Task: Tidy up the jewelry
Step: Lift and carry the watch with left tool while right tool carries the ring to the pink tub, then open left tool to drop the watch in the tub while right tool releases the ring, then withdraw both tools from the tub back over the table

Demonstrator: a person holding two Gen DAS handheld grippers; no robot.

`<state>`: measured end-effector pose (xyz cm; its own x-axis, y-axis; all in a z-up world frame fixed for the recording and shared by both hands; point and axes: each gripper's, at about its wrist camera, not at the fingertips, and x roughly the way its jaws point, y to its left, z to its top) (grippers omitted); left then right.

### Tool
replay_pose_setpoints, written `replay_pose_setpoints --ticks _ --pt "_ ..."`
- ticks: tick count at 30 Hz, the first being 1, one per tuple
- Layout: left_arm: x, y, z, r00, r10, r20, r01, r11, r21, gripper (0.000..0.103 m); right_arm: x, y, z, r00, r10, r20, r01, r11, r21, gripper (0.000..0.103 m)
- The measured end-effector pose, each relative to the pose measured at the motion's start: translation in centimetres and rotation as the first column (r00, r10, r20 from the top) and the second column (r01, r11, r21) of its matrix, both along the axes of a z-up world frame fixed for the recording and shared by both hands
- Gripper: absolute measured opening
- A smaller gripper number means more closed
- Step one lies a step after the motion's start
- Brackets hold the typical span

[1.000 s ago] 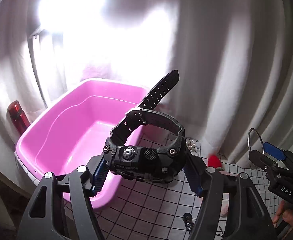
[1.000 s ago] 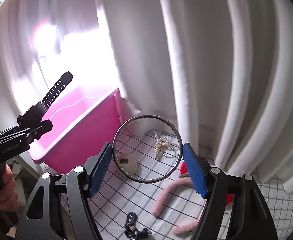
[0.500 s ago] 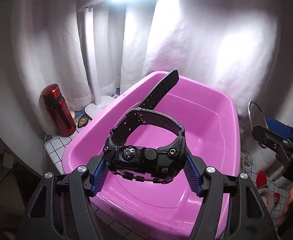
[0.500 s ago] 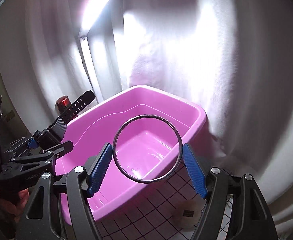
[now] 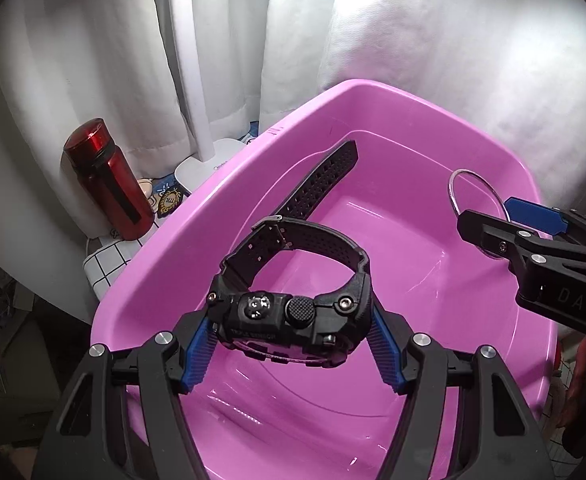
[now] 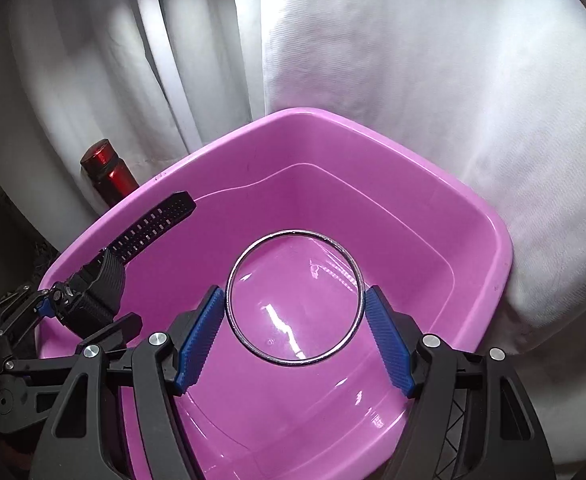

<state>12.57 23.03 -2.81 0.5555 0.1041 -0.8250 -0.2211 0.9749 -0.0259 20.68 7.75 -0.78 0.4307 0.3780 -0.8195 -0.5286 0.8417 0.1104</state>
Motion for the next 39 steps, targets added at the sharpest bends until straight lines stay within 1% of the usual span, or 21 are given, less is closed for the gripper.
replay_pose_setpoints --ticks 3,6,14,16,18,20,22,29,35,39 --pt "0.6 0.4 -0.4 0.999 0.009 -0.037 -0.009 1.0 -0.007 0.064 1.0 0.6 -1.4 0.998 -0.004 -0.055 0.001 0.999 -0.044 0.07" --pt "1.0 0.7 -0.9 0.997 0.016 -0.077 -0.017 1.0 -0.02 0.065 1.6 1.5 -1.9 0.999 -0.006 -0.052 0.0 0.995 -0.1 0.07" --pt "1.3 0.2 -0.9 0.994 0.015 -0.104 -0.014 1.0 0.01 0.067 2.1 1.9 -1.9 0.998 -0.017 -0.065 0.01 0.994 -0.113 0.07" --pt "1.3 0.2 -0.9 0.994 0.019 -0.104 -0.017 1.0 0.019 0.068 2.3 1.9 -1.9 0.998 -0.023 -0.065 0.015 0.993 -0.12 0.071" --pt "1.2 0.3 -0.8 0.995 0.025 -0.099 -0.024 1.0 0.015 0.073 2.5 1.8 -1.9 0.998 -0.032 -0.057 0.024 0.991 -0.131 0.071" --pt "1.1 0.4 -0.5 0.996 0.034 -0.087 -0.032 0.999 0.024 0.081 2.5 1.8 -1.9 0.998 -0.037 -0.056 0.029 0.991 -0.134 0.071" --pt "0.9 0.5 -0.3 0.996 0.039 -0.076 -0.037 0.999 0.035 0.084 2.5 1.6 -1.8 0.998 -0.039 -0.054 0.031 0.991 -0.129 0.071" --pt "0.3 0.7 0.0 0.997 0.046 -0.063 -0.043 0.998 0.039 0.084 1.8 1.9 -1.1 0.999 -0.04 -0.03 0.036 0.992 -0.125 0.071" --pt "-0.9 0.3 0.7 0.998 0.042 -0.04 -0.04 0.998 0.055 0.084 0.6 1.5 -0.7 0.999 -0.049 -0.017 0.047 0.993 -0.105 0.071" --pt "-1.7 0.2 1.0 0.999 0.042 -0.03 -0.04 0.998 0.054 0.084 -0.2 1.1 -0.4 0.998 -0.058 -0.012 0.056 0.994 -0.092 0.071"
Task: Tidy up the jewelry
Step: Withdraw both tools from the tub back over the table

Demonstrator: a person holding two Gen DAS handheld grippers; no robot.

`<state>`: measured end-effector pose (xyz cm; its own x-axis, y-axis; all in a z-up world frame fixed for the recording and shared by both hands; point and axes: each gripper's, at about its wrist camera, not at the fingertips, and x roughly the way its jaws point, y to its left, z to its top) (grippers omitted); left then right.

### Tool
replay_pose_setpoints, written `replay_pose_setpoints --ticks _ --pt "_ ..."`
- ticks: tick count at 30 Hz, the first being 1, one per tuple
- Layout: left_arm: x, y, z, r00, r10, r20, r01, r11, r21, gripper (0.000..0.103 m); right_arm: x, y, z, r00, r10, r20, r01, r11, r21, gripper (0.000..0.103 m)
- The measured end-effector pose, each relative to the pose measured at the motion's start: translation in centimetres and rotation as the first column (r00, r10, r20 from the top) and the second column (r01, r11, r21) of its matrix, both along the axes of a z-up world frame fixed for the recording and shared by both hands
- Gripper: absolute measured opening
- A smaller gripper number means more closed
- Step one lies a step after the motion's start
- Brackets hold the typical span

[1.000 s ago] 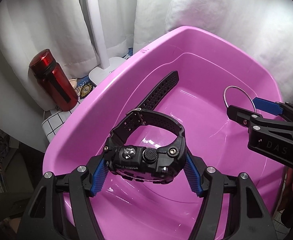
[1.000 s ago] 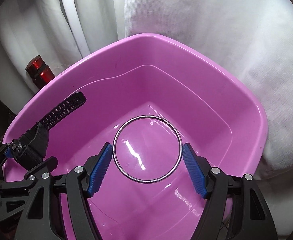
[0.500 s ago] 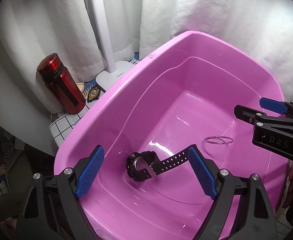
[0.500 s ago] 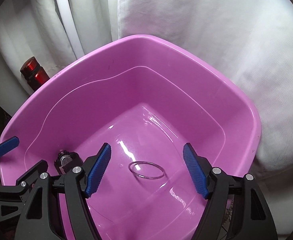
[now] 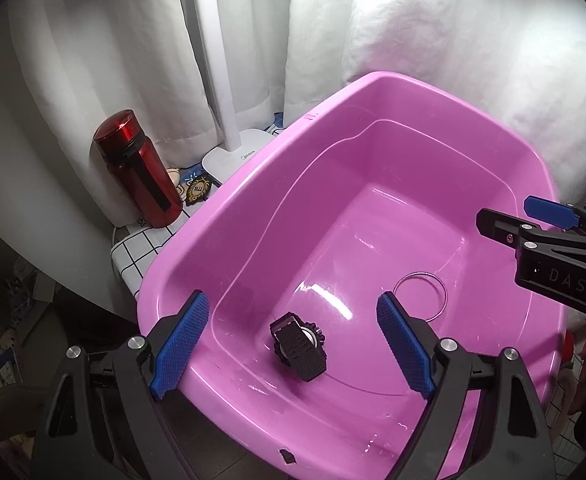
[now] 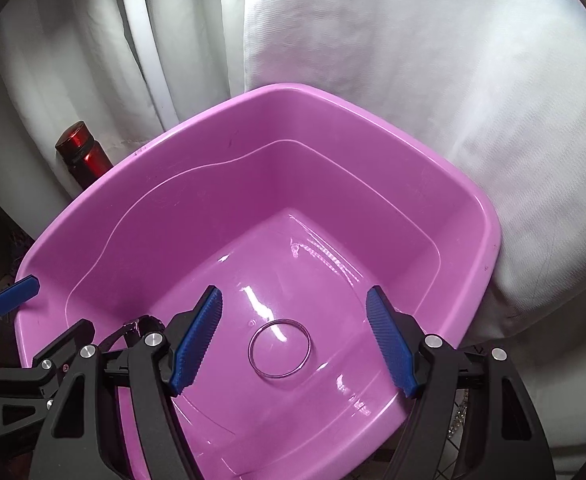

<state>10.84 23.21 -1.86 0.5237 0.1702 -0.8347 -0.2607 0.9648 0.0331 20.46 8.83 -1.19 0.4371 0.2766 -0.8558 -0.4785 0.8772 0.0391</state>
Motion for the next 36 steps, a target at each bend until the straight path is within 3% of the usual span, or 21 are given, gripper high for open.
replay_pose_setpoints --ticks 11,22,29,36 --pt "-2.8 -1.7 1.6 0.998 -0.03 0.062 0.029 0.999 0.025 0.085 -3.5 -3.2 1.6 0.998 -0.047 0.038 0.045 0.998 0.05 0.071" --pt "-7.0 -6.6 3.3 0.981 -0.143 0.131 0.144 0.99 -0.001 0.088 -10.6 -14.3 2.7 0.972 -0.226 0.056 0.218 0.968 0.124 0.071" --pt "-10.3 -12.0 4.6 0.94 -0.267 0.211 0.282 0.959 -0.042 0.094 -17.3 -23.9 2.7 0.923 -0.381 0.055 0.373 0.92 0.117 0.071" --pt "-13.0 -18.7 3.5 0.881 -0.425 0.209 0.445 0.893 -0.058 0.095 -25.1 -31.1 -0.2 0.86 -0.51 -0.005 0.508 0.855 0.103 0.071"
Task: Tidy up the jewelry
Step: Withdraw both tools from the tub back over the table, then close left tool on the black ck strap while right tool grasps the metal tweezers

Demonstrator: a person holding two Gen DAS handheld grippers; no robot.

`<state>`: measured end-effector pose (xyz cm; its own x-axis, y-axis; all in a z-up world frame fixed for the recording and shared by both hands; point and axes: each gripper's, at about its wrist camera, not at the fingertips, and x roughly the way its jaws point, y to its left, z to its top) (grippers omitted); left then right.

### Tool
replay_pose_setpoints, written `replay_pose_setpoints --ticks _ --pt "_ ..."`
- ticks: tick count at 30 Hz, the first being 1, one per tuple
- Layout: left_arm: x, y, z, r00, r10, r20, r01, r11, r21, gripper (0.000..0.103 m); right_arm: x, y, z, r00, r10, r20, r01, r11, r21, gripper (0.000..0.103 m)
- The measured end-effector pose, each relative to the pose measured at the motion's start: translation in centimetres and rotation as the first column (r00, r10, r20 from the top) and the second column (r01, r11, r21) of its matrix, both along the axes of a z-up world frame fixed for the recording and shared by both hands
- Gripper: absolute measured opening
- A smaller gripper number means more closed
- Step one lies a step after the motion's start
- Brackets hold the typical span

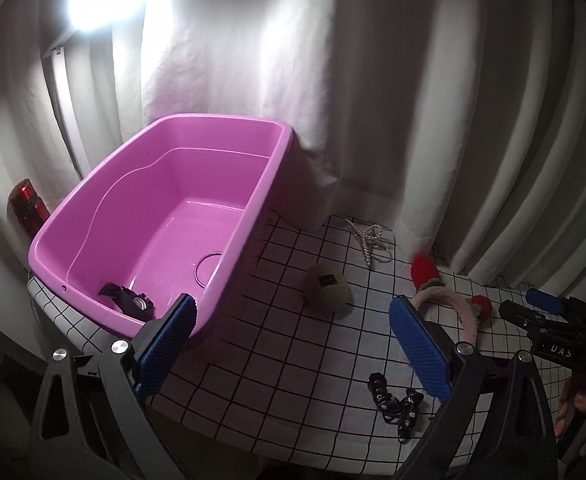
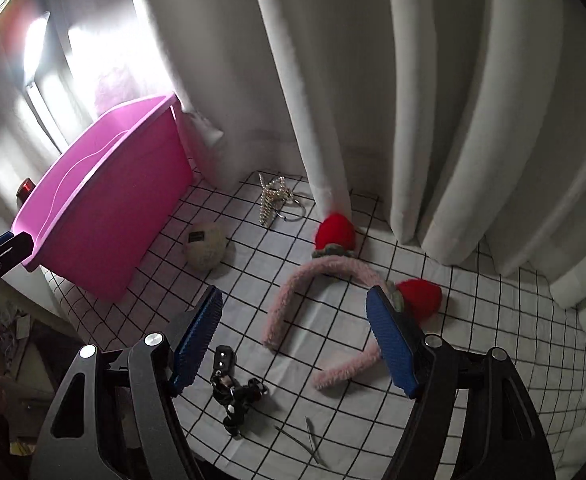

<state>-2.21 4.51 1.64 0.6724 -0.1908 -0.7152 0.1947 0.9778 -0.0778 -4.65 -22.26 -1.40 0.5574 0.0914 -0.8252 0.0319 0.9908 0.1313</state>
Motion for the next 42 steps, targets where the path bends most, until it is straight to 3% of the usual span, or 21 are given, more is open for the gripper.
replay_pose_setpoints --ticks 5,12,20,29,42 --pt "-1.1 -4.0 -3.3 0.99 -0.121 -0.073 0.122 0.992 0.017 0.095 -5.2 -1.9 -3.3 0.996 -0.061 -0.063 0.063 0.998 0.025 0.071" --pt "-2.5 -7.5 -9.2 0.952 -0.257 -0.164 0.27 0.961 0.056 0.095 -9.4 -1.7 -8.1 0.988 -0.084 -0.132 0.094 0.993 0.069 0.071" --pt "-2.3 -8.7 -14.7 0.915 -0.283 -0.288 0.314 0.947 0.065 0.095 -10.6 -0.4 -12.2 0.979 -0.09 -0.182 0.105 0.991 0.078 0.071" --pt "-2.5 -10.0 -17.5 0.887 -0.319 -0.335 0.362 0.929 0.075 0.095 -10.3 0.2 -14.6 0.976 -0.096 -0.197 0.11 0.992 0.063 0.071" --pt "-1.7 -11.2 -19.4 0.878 -0.326 -0.351 0.371 0.926 0.067 0.095 -9.3 0.6 -16.5 0.976 -0.087 -0.2 0.091 0.996 0.008 0.071"
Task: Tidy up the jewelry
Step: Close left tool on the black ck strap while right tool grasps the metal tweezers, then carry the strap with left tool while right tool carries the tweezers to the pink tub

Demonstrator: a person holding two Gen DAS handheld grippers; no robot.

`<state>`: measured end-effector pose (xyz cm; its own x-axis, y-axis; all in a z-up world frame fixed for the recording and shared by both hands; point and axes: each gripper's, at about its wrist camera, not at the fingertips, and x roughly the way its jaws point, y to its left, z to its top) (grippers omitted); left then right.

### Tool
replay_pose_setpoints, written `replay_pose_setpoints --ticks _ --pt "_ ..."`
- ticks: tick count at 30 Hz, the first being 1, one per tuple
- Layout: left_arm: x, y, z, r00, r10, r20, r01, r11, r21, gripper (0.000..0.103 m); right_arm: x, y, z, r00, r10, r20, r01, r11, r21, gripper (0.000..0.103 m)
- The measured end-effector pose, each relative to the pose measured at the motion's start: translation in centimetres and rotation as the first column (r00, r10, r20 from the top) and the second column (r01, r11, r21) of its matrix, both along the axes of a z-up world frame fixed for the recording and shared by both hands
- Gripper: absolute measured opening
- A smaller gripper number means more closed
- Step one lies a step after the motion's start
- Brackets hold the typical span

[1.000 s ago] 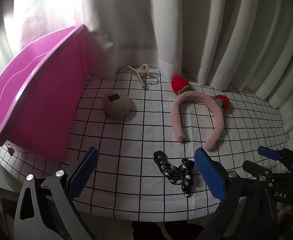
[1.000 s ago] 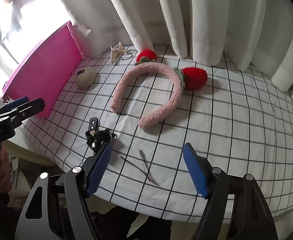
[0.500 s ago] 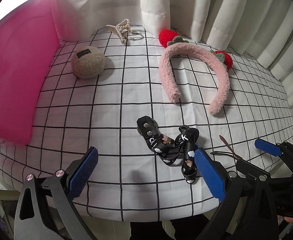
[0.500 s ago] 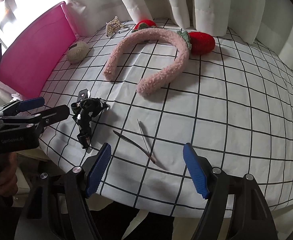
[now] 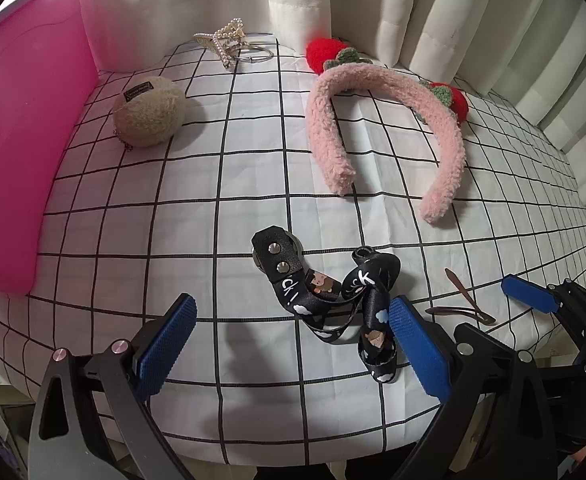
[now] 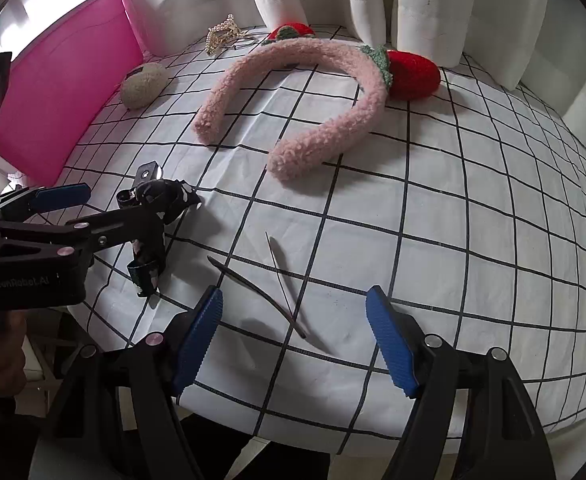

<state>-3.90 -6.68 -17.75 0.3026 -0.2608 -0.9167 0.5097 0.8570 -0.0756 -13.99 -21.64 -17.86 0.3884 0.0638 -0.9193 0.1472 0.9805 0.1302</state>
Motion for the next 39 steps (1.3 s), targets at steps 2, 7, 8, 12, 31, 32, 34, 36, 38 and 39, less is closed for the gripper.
replay_pose_setpoints --ticks 2,7,8,12,31,32,34,36,38,39 --pt "0.1 -0.1 -0.2 1.0 -0.001 0.0 0.001 1.0 0.0 0.095 0.1 0.3 -0.2 1.0 0.005 0.002 -0.005 1.0 -0.008 0.071" --pt "0.3 -0.2 -0.8 1.0 0.003 -0.003 -0.003 1.0 -0.002 0.095 0.3 0.7 -0.5 1.0 0.013 0.0 -0.013 1.0 -0.021 0.071" --pt "0.4 -0.2 -0.9 1.0 0.004 -0.004 -0.004 1.0 0.001 0.095 0.3 0.7 -0.5 1.0 0.014 0.004 -0.014 1.0 -0.026 0.071" --pt "0.6 -0.2 -1.7 1.0 0.012 -0.025 -0.012 1.0 -0.002 0.095 0.3 0.9 -0.6 1.0 0.025 0.01 -0.025 0.998 -0.054 0.071" --pt "0.3 0.5 -0.8 0.998 0.036 0.046 -0.037 0.999 0.028 0.018 0.1 1.3 -0.3 0.998 0.056 0.029 -0.052 0.992 -0.117 0.013" --pt "0.4 0.7 -0.8 0.998 0.04 0.04 -0.041 0.999 0.023 0.012 0.1 1.2 -0.3 0.998 0.052 0.03 -0.049 0.993 -0.109 0.013" --pt "0.6 0.8 -0.7 0.999 0.045 0.03 -0.045 0.999 0.013 0.01 0.0 1.1 -0.2 0.999 0.037 0.034 -0.035 0.996 -0.081 0.013" --pt "0.7 1.2 -0.5 0.998 0.055 0.027 -0.055 0.998 0.001 0.009 -0.2 0.9 -0.1 0.999 0.03 0.042 -0.027 0.998 -0.056 0.013" --pt "0.6 1.3 -0.1 0.998 0.06 0.037 -0.06 0.998 -0.005 0.008 -0.2 0.8 0.2 0.998 0.03 0.049 -0.027 0.999 -0.045 0.013" --pt "0.6 1.5 0.3 0.997 0.062 0.045 -0.062 0.998 -0.009 0.008 -0.2 0.7 0.4 0.998 0.029 0.052 -0.027 0.999 -0.041 0.013"
